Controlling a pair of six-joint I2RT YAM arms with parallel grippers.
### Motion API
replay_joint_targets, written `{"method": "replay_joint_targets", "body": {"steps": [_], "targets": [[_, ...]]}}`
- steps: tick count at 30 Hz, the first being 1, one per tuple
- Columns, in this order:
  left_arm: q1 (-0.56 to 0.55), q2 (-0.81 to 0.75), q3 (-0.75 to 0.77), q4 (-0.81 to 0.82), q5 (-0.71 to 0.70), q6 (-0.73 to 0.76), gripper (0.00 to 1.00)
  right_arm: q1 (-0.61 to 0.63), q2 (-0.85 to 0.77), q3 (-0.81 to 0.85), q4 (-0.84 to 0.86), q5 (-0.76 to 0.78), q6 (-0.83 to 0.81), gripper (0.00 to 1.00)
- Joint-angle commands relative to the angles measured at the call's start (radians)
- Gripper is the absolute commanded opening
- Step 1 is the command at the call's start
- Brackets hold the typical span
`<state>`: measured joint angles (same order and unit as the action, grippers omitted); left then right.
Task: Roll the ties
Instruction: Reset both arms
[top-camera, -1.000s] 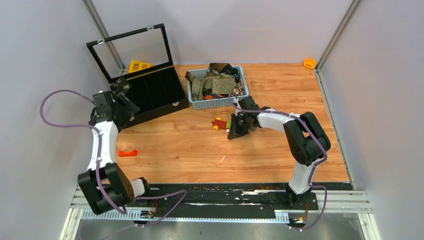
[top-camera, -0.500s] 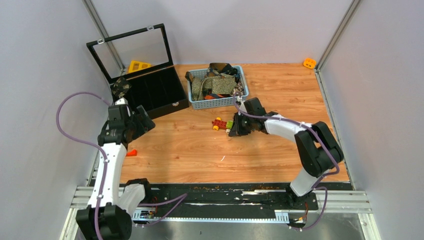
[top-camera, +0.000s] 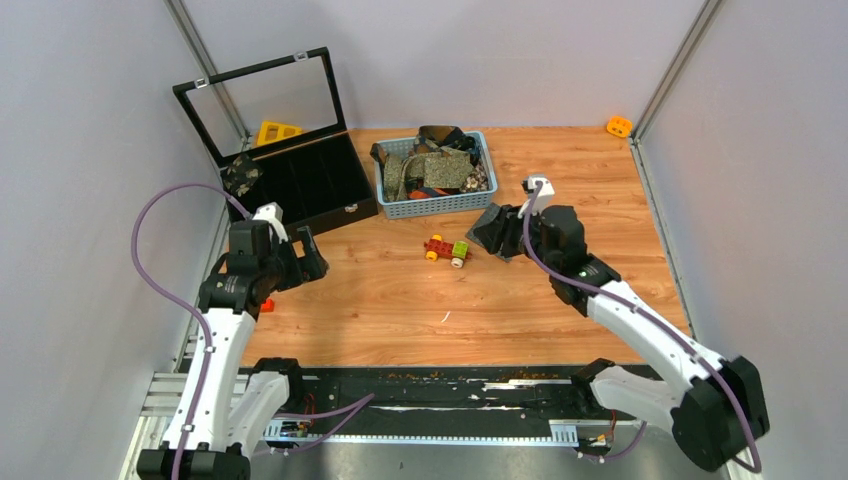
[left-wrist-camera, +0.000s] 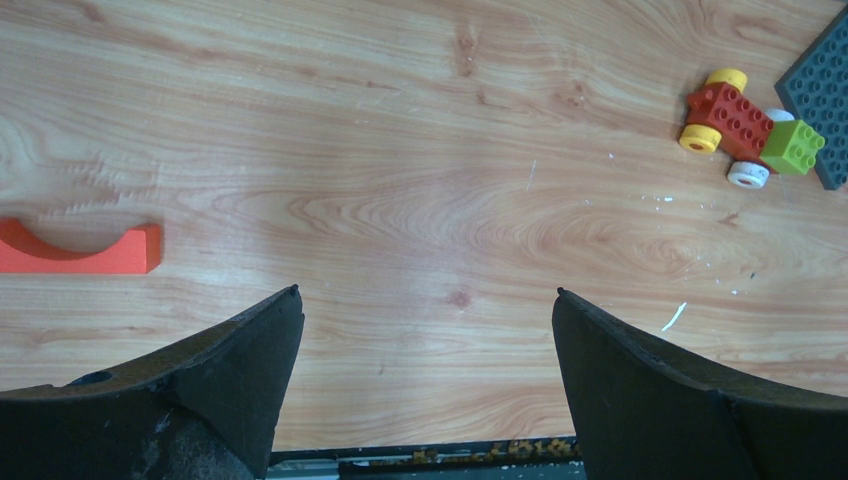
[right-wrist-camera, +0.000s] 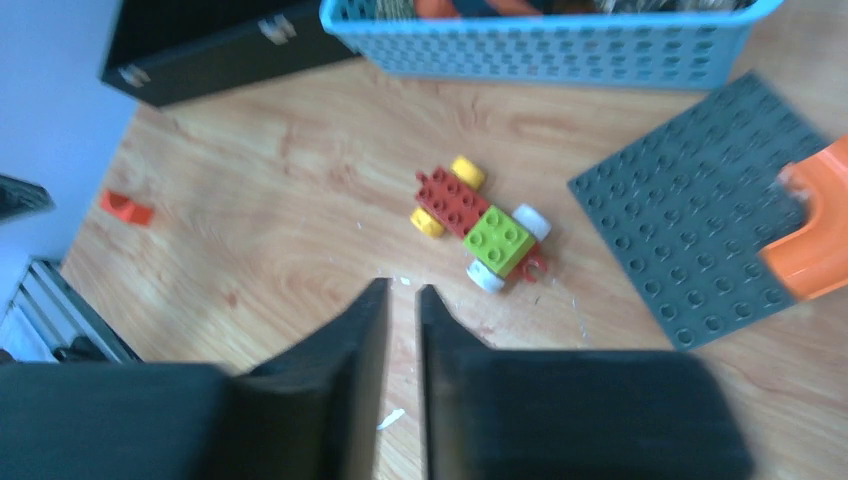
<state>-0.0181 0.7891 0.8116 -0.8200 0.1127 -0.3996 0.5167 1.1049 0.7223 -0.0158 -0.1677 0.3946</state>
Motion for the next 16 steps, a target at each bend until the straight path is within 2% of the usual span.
{"method": "replay_joint_targets", "body": {"steps": [1,2,6,11,16], "targets": [[-0.003,-0.017,-0.007,0.017,0.032,0.038,1.0,0.002,-0.115,-0.053,0.103,0.094,0.006,0.64],[-0.003,-0.03,-0.009,0.02,0.029,0.038,1.0,0.001,-0.126,-0.063,0.121,0.076,-0.007,0.74],[-0.003,-0.079,-0.017,0.027,0.005,0.033,1.0,0.001,-0.14,-0.053,0.106,0.048,0.002,0.91],[-0.003,-0.12,-0.024,0.031,-0.002,0.03,1.0,0.0,-0.157,-0.047,0.077,0.043,-0.005,0.99],[-0.003,-0.135,-0.025,0.026,-0.019,0.024,1.0,0.002,-0.175,-0.046,0.045,0.01,0.001,0.99]]}}
